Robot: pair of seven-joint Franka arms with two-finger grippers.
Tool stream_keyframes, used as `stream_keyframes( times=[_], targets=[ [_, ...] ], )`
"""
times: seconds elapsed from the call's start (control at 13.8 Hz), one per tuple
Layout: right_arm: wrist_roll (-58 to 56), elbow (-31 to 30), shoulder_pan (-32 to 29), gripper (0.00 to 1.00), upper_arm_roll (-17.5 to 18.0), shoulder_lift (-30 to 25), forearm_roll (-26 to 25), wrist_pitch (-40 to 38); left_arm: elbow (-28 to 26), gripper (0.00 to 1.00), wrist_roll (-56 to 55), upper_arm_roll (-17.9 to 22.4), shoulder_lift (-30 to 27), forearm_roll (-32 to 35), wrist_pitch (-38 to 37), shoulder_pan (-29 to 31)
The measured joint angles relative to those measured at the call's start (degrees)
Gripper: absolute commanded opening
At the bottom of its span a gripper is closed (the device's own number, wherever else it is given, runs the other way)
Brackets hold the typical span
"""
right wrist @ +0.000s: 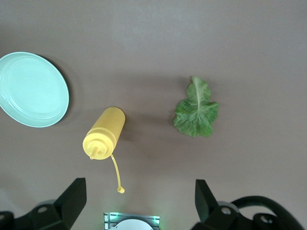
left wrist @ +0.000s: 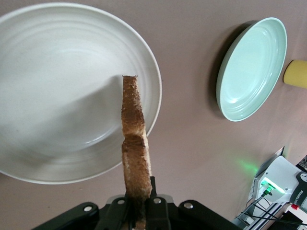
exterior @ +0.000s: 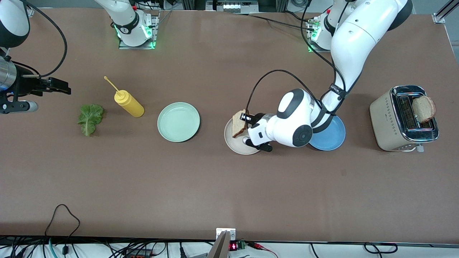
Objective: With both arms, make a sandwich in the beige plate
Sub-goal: 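Release the bread with the left gripper while the right gripper moves out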
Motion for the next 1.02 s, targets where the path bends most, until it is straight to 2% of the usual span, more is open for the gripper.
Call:
stream_keyframes(
  times=[0.07, 0.22, 0.29, 0.44, 0.51, 0.58, 1.02],
  targets=[
    [0.00, 0.00, 0.00, 1.00, 0.00, 0.36, 0.00, -0.02, 0.02, 0.04, 0.45, 0.01, 0.48, 0.00, 0.48, 0.33],
    [0.00, -0.01, 0.00, 1.00, 0.00, 1.32, 0.00, -0.03, 0.05, 0.21, 1.13, 0.05, 1.55, 0.00, 1.07, 0.76],
    [0.00, -0.01, 0.00, 1.00, 0.00, 1.79, 0.00, -0.03, 0.07, 0.44, 1.36, 0.05, 2.04, 0.00, 1.37, 0.88],
    [0.00, -0.01, 0.01, 1.00, 0.00, 2.50, 0.00, -0.07, 0.12, 0.55, 1.69, 0.05, 2.58, 0.00, 1.57, 1.08],
    [0.00, -0.01, 0.02, 1.00, 0.00, 2.78, 0.00, -0.19, 0.14, 0.67, 1.71, 0.06, 2.60, 0.00, 1.60, 1.21],
    [-0.01, -0.01, 0.04, 1.00, 0.00, 3.07, 0.00, -0.34, 0.22, 1.00, 1.72, 0.06, 2.59, 0.00, 1.63, 1.43],
    [-2.02, -0.73, 1.11, 1.00, 0.11, 3.61, 0.00, -2.23, 3.26, 1.00, 2.22, 0.05, 2.22, 0.09, 2.26, 3.40]
  ],
)
